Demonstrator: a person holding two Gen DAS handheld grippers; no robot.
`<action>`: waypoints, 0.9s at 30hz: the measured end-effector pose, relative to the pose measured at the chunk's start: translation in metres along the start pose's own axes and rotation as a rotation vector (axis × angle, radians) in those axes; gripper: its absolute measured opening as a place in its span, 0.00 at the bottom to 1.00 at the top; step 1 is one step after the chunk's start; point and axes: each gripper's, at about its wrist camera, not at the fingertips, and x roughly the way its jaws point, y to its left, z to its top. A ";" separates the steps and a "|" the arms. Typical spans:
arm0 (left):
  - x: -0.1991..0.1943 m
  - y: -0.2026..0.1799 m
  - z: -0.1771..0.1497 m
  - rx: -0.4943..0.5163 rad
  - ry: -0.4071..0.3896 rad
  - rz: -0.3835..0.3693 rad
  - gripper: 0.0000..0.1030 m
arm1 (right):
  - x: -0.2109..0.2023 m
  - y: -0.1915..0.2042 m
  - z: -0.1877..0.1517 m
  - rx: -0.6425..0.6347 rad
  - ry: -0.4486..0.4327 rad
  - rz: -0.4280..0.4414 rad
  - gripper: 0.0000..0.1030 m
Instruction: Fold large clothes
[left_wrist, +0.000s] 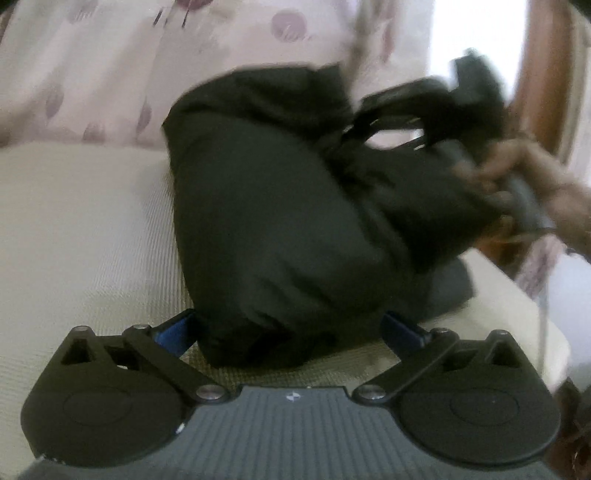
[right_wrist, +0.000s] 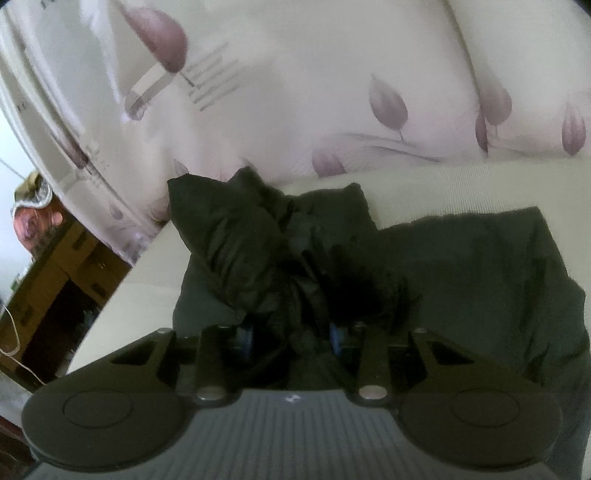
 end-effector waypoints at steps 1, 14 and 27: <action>0.009 0.004 0.003 -0.048 0.014 -0.012 1.00 | 0.000 -0.001 0.000 0.006 -0.001 0.003 0.33; 0.010 0.056 0.001 -0.173 -0.058 0.047 0.48 | -0.008 0.000 -0.002 0.056 -0.003 0.039 0.26; -0.102 0.134 0.012 -0.141 -0.274 0.181 0.16 | 0.007 0.043 -0.017 0.058 -0.012 0.090 0.16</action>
